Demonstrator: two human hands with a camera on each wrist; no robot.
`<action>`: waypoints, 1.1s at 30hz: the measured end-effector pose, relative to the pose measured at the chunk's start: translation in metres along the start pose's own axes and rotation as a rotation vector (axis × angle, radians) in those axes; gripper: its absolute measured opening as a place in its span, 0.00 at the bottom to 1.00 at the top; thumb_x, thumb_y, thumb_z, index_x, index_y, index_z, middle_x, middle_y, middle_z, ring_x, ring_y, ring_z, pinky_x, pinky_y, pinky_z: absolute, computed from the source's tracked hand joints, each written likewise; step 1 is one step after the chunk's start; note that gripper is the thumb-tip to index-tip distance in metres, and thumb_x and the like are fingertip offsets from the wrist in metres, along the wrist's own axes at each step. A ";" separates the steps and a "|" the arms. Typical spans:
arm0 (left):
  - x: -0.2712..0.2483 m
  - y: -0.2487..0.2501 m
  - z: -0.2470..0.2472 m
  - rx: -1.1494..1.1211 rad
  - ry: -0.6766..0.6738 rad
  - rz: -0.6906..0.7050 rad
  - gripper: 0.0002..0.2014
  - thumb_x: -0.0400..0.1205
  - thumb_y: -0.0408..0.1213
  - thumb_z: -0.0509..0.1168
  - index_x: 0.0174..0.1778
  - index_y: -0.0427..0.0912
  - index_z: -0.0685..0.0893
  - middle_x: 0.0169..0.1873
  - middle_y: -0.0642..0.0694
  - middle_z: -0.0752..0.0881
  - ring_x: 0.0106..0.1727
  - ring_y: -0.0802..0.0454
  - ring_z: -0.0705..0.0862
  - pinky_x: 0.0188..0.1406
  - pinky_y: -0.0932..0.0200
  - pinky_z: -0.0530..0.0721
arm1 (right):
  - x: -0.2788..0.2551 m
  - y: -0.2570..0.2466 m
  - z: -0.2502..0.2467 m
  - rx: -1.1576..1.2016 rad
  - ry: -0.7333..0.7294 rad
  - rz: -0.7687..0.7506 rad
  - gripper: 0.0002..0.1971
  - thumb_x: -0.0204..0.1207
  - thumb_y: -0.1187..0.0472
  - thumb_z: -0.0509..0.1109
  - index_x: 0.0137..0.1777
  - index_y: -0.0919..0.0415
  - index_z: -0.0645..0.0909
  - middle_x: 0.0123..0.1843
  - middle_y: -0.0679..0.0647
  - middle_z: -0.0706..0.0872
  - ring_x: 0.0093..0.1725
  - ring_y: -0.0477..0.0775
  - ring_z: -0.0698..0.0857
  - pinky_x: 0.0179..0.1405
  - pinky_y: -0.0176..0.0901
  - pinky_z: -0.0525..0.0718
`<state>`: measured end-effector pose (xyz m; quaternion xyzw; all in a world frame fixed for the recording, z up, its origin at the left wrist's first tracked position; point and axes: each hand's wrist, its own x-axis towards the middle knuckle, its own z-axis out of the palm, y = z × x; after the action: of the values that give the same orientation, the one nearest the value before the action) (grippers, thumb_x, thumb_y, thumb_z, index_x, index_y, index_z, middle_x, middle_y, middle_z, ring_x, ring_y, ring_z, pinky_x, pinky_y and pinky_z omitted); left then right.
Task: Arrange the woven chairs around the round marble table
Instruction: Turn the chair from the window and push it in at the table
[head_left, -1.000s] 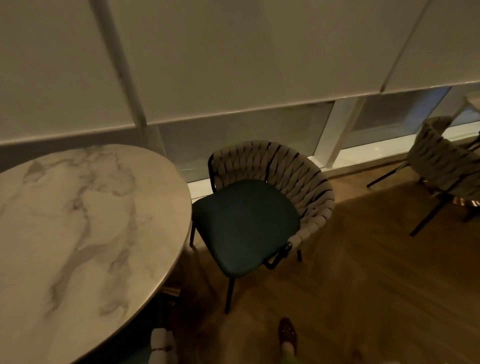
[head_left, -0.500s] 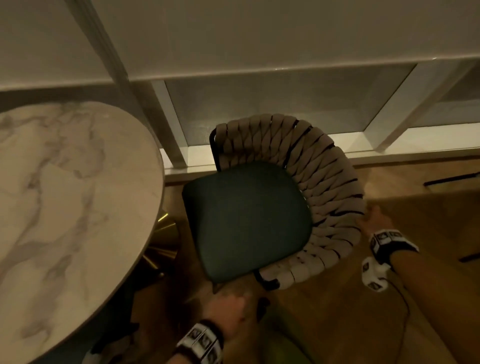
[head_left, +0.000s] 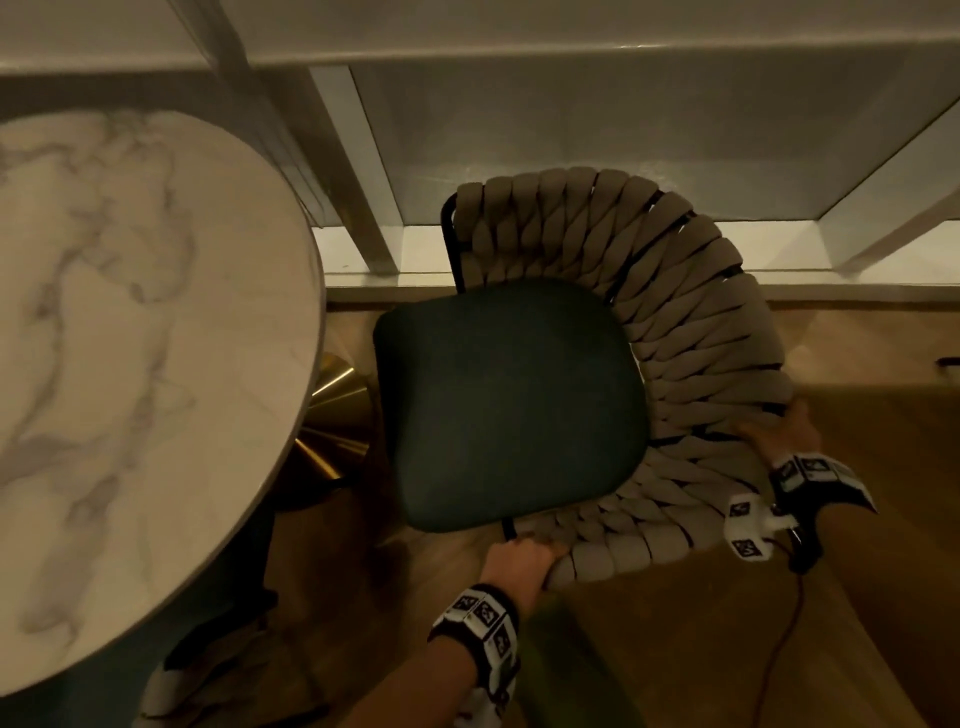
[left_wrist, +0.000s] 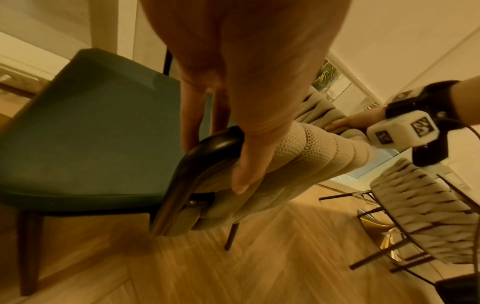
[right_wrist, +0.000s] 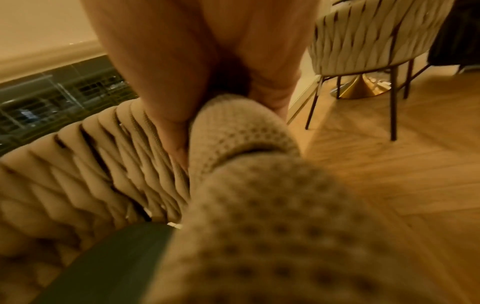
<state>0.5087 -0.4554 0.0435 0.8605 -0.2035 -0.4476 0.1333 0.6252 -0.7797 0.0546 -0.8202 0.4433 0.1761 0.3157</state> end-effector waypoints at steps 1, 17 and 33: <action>-0.003 -0.005 -0.004 0.009 -0.003 -0.024 0.24 0.81 0.45 0.64 0.74 0.52 0.71 0.67 0.40 0.80 0.65 0.38 0.81 0.62 0.42 0.81 | -0.003 0.001 0.006 0.017 0.010 -0.015 0.38 0.72 0.55 0.75 0.77 0.59 0.59 0.75 0.69 0.72 0.69 0.74 0.75 0.64 0.66 0.77; -0.018 -0.084 -0.043 0.010 0.229 -0.282 0.26 0.81 0.36 0.63 0.74 0.63 0.69 0.68 0.46 0.81 0.67 0.43 0.81 0.66 0.45 0.81 | -0.036 -0.045 0.060 0.162 0.026 -0.015 0.35 0.72 0.60 0.76 0.74 0.63 0.62 0.70 0.73 0.76 0.66 0.74 0.79 0.59 0.65 0.81; -0.035 -0.089 -0.015 -0.028 0.299 -0.268 0.26 0.82 0.31 0.59 0.72 0.62 0.71 0.68 0.49 0.81 0.65 0.44 0.82 0.62 0.45 0.83 | -0.061 -0.022 0.064 0.143 0.020 0.006 0.34 0.71 0.58 0.76 0.72 0.64 0.62 0.68 0.74 0.77 0.64 0.76 0.79 0.57 0.66 0.81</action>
<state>0.5231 -0.3599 0.0402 0.9348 -0.0591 -0.3314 0.1131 0.6099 -0.6903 0.0496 -0.7961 0.4602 0.1366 0.3685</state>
